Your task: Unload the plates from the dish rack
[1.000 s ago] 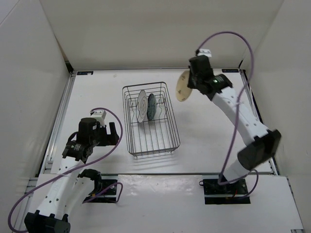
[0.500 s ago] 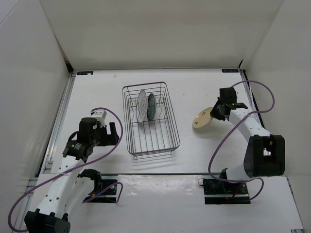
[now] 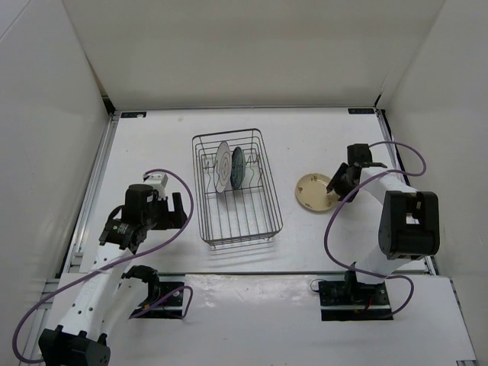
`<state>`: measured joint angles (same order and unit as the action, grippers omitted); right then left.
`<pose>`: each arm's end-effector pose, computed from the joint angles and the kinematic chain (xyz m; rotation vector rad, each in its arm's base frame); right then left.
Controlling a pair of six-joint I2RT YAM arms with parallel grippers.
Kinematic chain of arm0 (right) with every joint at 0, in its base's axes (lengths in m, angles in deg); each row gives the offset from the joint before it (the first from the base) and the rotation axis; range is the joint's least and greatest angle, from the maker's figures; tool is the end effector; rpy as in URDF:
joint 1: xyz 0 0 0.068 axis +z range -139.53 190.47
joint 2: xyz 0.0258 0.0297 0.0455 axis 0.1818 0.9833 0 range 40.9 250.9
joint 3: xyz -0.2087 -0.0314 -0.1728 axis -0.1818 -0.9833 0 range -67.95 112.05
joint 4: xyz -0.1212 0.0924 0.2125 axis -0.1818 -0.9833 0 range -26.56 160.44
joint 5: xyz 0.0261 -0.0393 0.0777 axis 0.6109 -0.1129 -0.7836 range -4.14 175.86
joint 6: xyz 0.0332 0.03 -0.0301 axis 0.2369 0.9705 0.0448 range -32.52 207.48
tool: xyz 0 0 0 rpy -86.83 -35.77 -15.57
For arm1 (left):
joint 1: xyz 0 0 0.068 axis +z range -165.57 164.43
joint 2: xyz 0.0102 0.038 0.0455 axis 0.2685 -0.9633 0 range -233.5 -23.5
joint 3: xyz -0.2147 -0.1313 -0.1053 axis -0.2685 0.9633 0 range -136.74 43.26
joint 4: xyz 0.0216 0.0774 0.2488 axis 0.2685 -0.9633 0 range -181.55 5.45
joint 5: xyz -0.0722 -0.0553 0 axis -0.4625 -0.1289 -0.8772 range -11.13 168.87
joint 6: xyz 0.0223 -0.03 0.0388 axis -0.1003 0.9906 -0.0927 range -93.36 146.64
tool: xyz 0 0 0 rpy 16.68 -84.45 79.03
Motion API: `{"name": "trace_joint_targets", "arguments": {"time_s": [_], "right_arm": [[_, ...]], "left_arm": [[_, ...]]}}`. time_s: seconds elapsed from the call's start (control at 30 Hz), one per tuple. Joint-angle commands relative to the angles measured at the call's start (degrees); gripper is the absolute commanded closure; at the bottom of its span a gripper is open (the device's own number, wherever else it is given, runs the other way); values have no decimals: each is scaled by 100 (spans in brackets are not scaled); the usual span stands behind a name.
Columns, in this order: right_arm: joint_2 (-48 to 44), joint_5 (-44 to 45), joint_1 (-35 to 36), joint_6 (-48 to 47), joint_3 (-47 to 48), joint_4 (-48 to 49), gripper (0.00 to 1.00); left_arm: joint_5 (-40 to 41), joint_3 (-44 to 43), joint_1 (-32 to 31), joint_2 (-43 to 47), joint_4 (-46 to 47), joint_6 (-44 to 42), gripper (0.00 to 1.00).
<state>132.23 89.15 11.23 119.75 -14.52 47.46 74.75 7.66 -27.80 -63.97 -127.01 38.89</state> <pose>0.3097 0.0020 0.1785 0.7349 2.5315 0.1220 0.1388 -0.0328 0.2433 0.0334 2.4133 -0.2846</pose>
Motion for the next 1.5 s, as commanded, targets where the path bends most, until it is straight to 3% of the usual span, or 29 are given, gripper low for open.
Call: {"name": "trace_joint_targets", "arguments": {"time_s": [0.0, 0.33, 0.4, 0.43, 0.57, 0.7, 0.87, 1.13, 1.47], "right_arm": [[-10, 269, -14, -177, 220, -400, 47], [-704, 524, 205, -467, 782, -461, 40], [-1002, 314, 469, -686, 1134, -453, 38], [-1177, 191, 661, -748, 1204, -253, 31], [-1416, -161, 1531, -1047, 1827, 135, 28], [-697, -531, 2637, -1144, 2609, 129, 28], [375, -93, 3316, -1329, 3630, -224, 28], [1342, -4, 3694, -1267, 3955, -286, 28], [1336, 927, 4108, -1153, 4009, -400, 29]], "left_arm": [[-63, -106, -16, 13, -35, -47, 1], [-159, -211, -16, -330, -87, -47, 1], [-194, -220, -17, -287, -105, -47, 1], [-212, -220, -25, -347, -96, -47, 1], [-238, -211, -34, -339, -52, -47, 1], [-300, -272, -25, -357, -96, -47, 1], [-300, -246, -34, -339, -61, -56, 1], [-361, -255, -34, -313, -87, -65, 1], [-414, -246, -34, -242, -70, -56, 1]]}}
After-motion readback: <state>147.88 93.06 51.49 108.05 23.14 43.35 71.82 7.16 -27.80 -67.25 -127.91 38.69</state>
